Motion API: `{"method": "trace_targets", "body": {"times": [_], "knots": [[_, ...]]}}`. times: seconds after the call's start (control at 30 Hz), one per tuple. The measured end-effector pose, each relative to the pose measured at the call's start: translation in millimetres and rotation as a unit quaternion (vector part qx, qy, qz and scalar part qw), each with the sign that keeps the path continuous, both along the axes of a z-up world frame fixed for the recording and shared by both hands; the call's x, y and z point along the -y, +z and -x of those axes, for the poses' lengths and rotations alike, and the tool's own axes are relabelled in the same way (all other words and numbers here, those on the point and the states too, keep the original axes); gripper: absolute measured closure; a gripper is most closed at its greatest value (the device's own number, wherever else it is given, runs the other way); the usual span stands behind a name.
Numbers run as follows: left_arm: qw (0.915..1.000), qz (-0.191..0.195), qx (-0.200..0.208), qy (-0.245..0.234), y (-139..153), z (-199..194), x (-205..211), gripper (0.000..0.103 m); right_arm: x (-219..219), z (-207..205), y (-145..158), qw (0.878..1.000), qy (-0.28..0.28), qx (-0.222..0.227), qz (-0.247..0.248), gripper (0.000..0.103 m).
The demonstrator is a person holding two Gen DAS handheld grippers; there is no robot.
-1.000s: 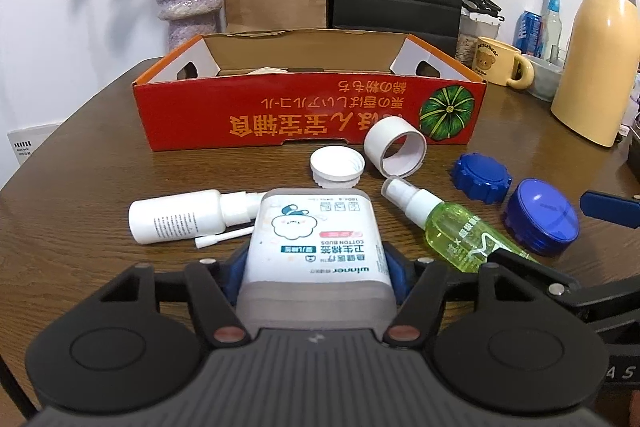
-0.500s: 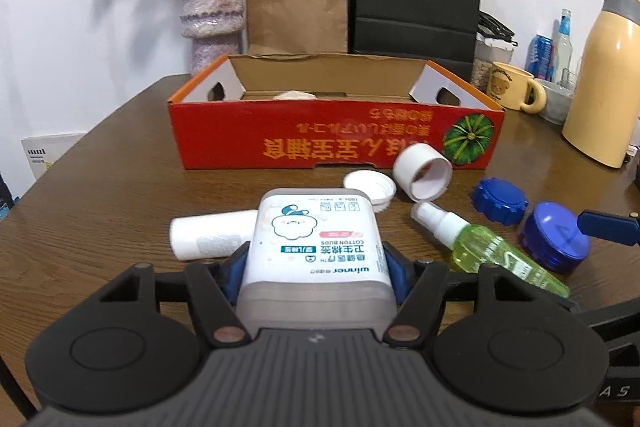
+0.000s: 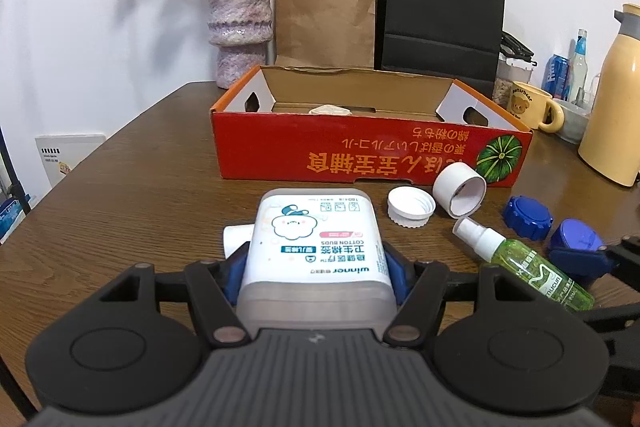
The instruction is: Organize rigid objects
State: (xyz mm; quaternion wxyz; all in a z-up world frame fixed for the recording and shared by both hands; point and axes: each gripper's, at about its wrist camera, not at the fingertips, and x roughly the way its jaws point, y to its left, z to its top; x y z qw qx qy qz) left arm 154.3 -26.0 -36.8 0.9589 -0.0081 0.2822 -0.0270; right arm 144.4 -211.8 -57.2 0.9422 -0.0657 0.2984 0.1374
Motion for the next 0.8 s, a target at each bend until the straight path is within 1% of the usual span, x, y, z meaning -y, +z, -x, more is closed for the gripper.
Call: {"method": "trace_targets", "body": {"times": [0.03, 0.07, 0.1, 0.17, 0.23, 0.33, 0.67, 0.8], "knots": [[1.0, 0.0, 0.001, -0.001, 0.1, 0.1, -0.5, 0.036, 0.1, -2.0, -1.1, 1.0, -0.002, -0.006, -0.002, 0.047], [1.0, 0.001, 0.002, -0.002, 0.4, 0.4, -0.9, 0.036, 0.4, -3.2, -2.1, 1.0, -0.003, -0.011, -0.003, 0.056], [1.0, 0.002, 0.002, -0.002, 0.5, 0.4, -1.2, 0.036, 1.0, -3.8, -2.6, 1.0, -0.004, -0.015, -0.005, 0.063], [1.0, 0.003, 0.003, -0.004, 0.7, 0.8, -1.2, 0.036, 3.0, -4.2, -2.9, 1.0, -0.004, -0.016, -0.012, 0.069], [1.0, 0.002, 0.003, -0.005, 0.6, 1.0, -1.0, 0.036, 2.6, -3.3, -2.9, 1.0, -0.006, -0.015, -0.014, 0.072], [1.0, 0.003, 0.003, -0.007, 0.4, 1.2, -1.5, 0.036, 1.0, -1.9, -2.4, 1.0, -0.002, -0.013, -0.016, 0.073], [1.0, 0.002, 0.002, -0.007, 0.9, 1.1, -1.1, 0.036, -2.2, 7.2, 3.6, 1.0, 0.001, 0.016, -0.023, 0.073], [0.9999, -0.004, 0.01, -0.007, 4.1, 2.5, 0.8, 0.036, -3.8, 8.3, 6.7, 0.999, -0.001, 0.027, -0.025, 0.073]]}}
